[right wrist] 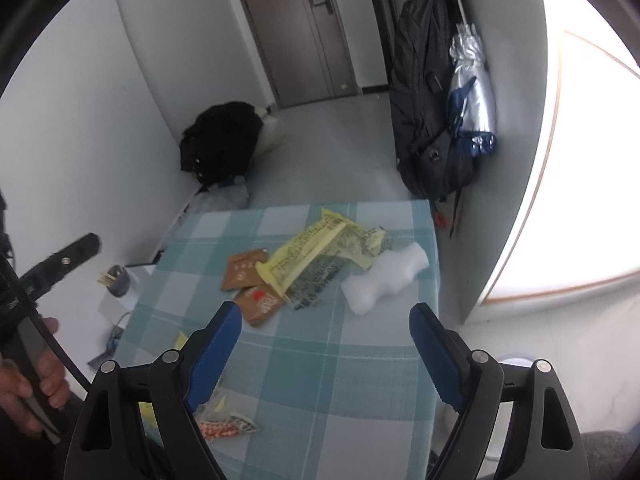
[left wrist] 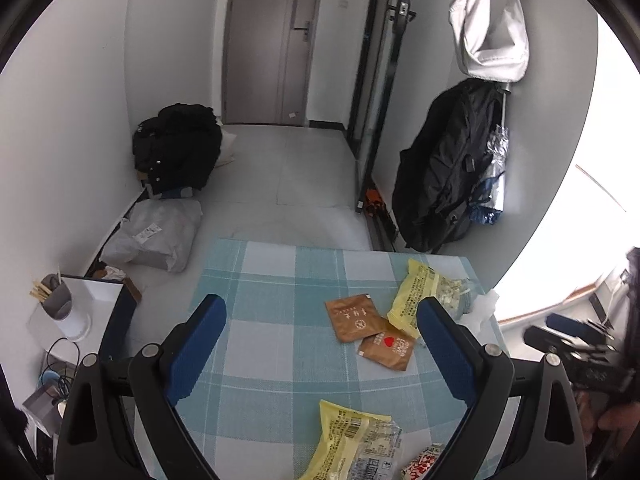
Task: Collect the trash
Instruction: 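Move both open tools back over the table, then grasp the white foam sheet with the right tool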
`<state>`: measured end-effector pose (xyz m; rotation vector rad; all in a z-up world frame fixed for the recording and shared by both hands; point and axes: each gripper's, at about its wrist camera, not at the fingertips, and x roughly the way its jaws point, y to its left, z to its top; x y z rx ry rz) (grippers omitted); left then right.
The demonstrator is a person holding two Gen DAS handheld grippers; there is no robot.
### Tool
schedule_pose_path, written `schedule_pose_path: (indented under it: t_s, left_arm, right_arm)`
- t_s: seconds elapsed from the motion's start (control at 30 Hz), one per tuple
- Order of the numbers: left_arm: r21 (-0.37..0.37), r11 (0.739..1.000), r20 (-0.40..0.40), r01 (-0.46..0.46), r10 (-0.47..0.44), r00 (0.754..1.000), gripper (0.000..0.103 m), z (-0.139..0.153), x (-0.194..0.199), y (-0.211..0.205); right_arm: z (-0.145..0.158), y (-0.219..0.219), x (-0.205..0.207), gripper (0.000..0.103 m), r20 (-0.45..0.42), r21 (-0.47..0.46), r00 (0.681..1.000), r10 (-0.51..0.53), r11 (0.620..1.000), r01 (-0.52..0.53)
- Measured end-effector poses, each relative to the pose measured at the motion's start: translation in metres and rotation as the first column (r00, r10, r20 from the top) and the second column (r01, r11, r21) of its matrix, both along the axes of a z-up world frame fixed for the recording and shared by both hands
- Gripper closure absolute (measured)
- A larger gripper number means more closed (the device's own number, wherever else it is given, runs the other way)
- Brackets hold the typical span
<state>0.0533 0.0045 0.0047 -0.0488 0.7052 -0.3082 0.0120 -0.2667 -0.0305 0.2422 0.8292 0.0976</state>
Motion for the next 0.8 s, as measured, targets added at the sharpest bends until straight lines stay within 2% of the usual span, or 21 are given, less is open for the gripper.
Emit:
schedule_pose_path:
  t_s: [0.13, 0.23, 0.33, 0.47, 0.63, 0.77, 0.8]
  left_arm:
    - [-0.029, 1.000, -0.032, 0.006, -0.006, 0.999, 0.009, -0.002, 0.007, 0.005]
    - [-0.057, 0.998, -0.067, -0.005, 0.001, 0.998, 0.009, -0.004, 0.014, 0.010]
    - [-0.074, 0.997, -0.098, -0.031, 0.024, 0.995, 0.009, -0.008, 0.023, 0.016]
    - [-0.104, 0.993, -0.135, -0.064, 0.050, 0.990, 0.009, -0.012, 0.032, 0.023]
    - [-0.161, 0.983, -0.202, -0.092, 0.058, 0.978, 0.009, -0.019, 0.044, 0.030]
    - [-0.189, 0.976, -0.251, -0.112, 0.062, 0.966, 0.009, -0.026, 0.052, 0.032]
    - [-0.189, 0.975, -0.259, -0.117, 0.065, 0.964, 0.009, -0.027, 0.054, 0.032]
  right_arm:
    - [-0.012, -0.004, 0.026, 0.017, -0.058, -0.023, 0.998, -0.014, 1.000, 0.013]
    - [-0.027, -0.010, 0.051, 0.017, -0.135, -0.065, 0.990, -0.040, 0.997, 0.032]
    - [-0.045, -0.016, 0.075, 0.017, -0.209, -0.099, 0.978, -0.023, 0.995, 0.002]
    - [-0.064, -0.020, 0.101, 0.017, -0.265, -0.132, 0.964, -0.007, 0.991, -0.029]
    - [-0.081, -0.025, 0.115, 0.017, -0.268, -0.118, 0.963, -0.023, 0.993, -0.009]
    - [-0.088, -0.029, 0.119, 0.023, -0.269, -0.079, 0.963, -0.025, 0.997, 0.004]
    - [-0.088, -0.030, 0.120, 0.029, -0.274, -0.078, 0.961, -0.026, 0.997, 0.005]
